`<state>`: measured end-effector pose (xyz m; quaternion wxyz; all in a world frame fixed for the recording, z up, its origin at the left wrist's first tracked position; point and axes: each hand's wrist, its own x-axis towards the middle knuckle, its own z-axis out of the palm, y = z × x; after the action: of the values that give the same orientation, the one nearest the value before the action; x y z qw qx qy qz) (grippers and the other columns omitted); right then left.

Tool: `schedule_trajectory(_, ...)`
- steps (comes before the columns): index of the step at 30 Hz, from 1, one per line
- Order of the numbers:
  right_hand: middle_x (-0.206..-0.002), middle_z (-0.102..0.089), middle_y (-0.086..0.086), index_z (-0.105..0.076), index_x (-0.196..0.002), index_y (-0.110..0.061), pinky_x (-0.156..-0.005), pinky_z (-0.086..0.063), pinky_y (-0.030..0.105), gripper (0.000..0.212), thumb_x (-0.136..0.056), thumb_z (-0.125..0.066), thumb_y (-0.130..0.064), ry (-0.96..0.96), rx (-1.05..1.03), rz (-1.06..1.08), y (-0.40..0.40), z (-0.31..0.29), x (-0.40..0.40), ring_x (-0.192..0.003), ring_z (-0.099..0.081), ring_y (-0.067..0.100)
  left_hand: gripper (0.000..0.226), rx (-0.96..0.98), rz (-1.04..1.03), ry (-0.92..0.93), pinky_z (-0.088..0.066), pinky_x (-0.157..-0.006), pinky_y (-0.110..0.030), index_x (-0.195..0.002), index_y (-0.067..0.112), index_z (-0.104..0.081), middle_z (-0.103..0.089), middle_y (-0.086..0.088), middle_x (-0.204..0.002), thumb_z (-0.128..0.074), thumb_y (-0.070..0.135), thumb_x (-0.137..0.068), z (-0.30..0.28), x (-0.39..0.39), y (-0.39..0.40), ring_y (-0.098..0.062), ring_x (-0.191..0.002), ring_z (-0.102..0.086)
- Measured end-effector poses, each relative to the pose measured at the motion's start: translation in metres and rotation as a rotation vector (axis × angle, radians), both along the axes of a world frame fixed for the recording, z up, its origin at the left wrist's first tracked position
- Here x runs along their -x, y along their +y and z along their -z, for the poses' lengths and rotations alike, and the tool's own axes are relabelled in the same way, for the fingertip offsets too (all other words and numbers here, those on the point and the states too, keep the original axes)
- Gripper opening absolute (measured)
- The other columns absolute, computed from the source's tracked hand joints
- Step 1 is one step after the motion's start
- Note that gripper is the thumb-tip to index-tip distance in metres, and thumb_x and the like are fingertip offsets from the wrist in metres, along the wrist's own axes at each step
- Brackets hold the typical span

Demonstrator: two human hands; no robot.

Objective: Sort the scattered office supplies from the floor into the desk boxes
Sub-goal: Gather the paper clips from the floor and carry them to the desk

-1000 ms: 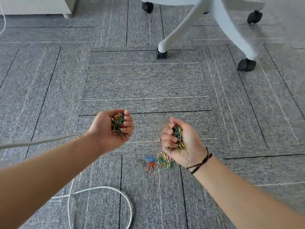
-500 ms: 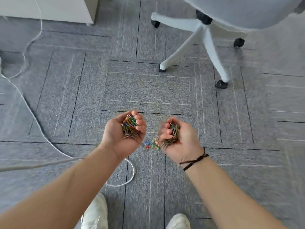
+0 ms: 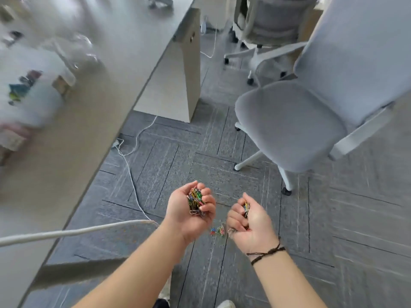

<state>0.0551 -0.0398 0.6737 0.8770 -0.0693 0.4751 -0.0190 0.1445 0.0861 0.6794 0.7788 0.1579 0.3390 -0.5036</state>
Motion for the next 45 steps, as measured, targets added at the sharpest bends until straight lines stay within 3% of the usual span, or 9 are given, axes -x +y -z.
schedule_trajectory(7,-0.051,-0.031,-0.004,-0.041,-0.067,-0.017,-0.027,-0.014,0.019,0.038,-0.104,-0.043,-0.026,-0.099,-0.014,0.009,0.01,-0.135,-0.051,-0.029,-0.021,0.008,0.028,0.115,-0.233,-0.021,-0.026,-0.037,-0.018,-0.062,0.015,-0.051,-0.044,0.005,-0.061,-0.047,0.019,-0.09,-0.14,-0.02,0.019,-0.012,-0.043,-0.041)
schedule_trajectory(14,-0.053,-0.031,-0.005,-0.04,-0.066,-0.016,-0.029,-0.016,0.019,0.039,-0.103,-0.043,-0.026,-0.173,-0.006,-0.081,0.04,-0.185,-0.153,-0.03,-0.022,0.008,0.032,0.149,-0.337,-0.077,-0.023,-0.037,-0.017,-0.059,0.016,-0.048,-0.042,0.006,-0.058,-0.042,0.017,-0.091,-0.185,-0.111,0.052,-0.011,-0.04,-0.038)
schedule_trajectory(24,-0.05,-0.034,-0.002,-0.039,-0.064,-0.015,-0.034,-0.017,0.017,0.039,-0.102,-0.042,-0.023,-0.235,-0.15,-0.156,0.106,-0.196,-0.395,-0.03,-0.025,0.012,0.034,0.044,-0.51,-0.112,-0.025,-0.037,-0.016,-0.058,0.018,-0.046,-0.039,0.006,-0.06,-0.04,0.018,-0.092,-0.182,-0.337,0.121,-0.011,-0.041,-0.036)
schedule_trajectory(33,-0.054,-0.037,-0.001,-0.043,-0.064,-0.015,-0.034,-0.023,0.014,0.039,-0.102,-0.041,-0.025,-0.234,-0.007,-0.201,0.149,-0.149,-0.618,-0.032,-0.028,0.013,0.038,-0.086,-0.721,-0.168,-0.039,-0.044,-0.019,-0.062,0.013,-0.051,-0.049,-0.002,-0.059,-0.038,0.017,-0.097,-0.15,-0.522,0.158,-0.015,-0.048,-0.046)
schedule_trajectory(39,-0.054,-0.039,-0.001,-0.043,-0.066,-0.017,-0.04,-0.025,0.018,0.037,-0.101,-0.04,-0.027,-0.207,0.119,-0.212,0.161,-0.102,-0.689,-0.039,-0.032,0.013,0.035,-0.241,-0.754,-0.173,-0.041,-0.054,-0.026,-0.069,0.014,-0.054,-0.054,-0.002,-0.059,-0.039,0.019,-0.1,-0.11,-0.593,0.15,-0.017,-0.056,-0.05)
schedule_trajectory(45,-0.058,-0.045,0.001,-0.047,-0.065,-0.017,-0.053,-0.034,0.027,0.035,-0.099,-0.046,-0.027,-0.213,0.226,-0.22,0.165,-0.078,-0.71,-0.05,-0.04,0.017,0.031,-0.542,-0.676,-0.246,-0.042,-0.057,-0.028,-0.072,0.013,-0.055,-0.053,-0.003,-0.062,-0.044,0.022,-0.1,-0.082,-0.619,0.135,-0.019,-0.056,-0.051)
